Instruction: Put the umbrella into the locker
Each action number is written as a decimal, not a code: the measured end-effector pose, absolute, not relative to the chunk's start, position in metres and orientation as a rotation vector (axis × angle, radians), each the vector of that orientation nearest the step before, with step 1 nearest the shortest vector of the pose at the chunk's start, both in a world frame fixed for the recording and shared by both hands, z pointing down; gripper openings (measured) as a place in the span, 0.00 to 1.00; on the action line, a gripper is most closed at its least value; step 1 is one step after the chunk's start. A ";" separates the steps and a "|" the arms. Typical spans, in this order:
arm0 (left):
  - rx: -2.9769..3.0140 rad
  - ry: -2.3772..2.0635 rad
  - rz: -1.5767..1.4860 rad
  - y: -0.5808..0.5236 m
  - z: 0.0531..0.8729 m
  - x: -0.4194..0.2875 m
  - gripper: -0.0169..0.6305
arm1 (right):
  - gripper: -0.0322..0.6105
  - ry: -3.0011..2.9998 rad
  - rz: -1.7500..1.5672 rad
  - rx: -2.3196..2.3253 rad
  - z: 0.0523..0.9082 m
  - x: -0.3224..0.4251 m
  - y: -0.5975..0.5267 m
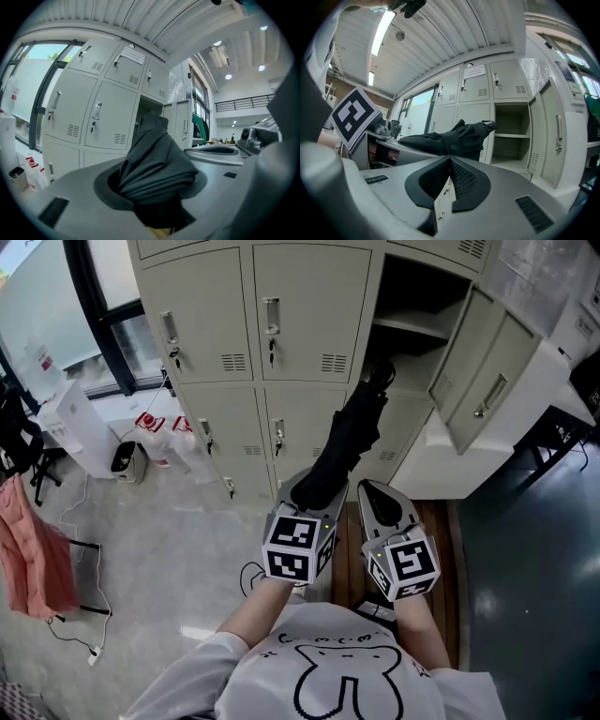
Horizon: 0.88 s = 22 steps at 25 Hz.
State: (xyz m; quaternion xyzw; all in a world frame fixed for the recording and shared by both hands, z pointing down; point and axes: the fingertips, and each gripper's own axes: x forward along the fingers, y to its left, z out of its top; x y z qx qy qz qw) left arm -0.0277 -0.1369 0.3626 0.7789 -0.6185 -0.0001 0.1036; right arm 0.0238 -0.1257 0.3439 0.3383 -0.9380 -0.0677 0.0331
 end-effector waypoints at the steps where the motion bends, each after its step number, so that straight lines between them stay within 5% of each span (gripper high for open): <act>1: 2.309 -1.798 0.003 -0.150 0.363 -0.028 0.37 | 0.09 -2.877 -0.203 1.071 0.343 0.023 -0.137; 22: 2.232 -1.578 0.087 -0.332 0.388 -0.023 0.37 | 0.09 -2.686 -0.127 1.419 0.346 0.033 -0.289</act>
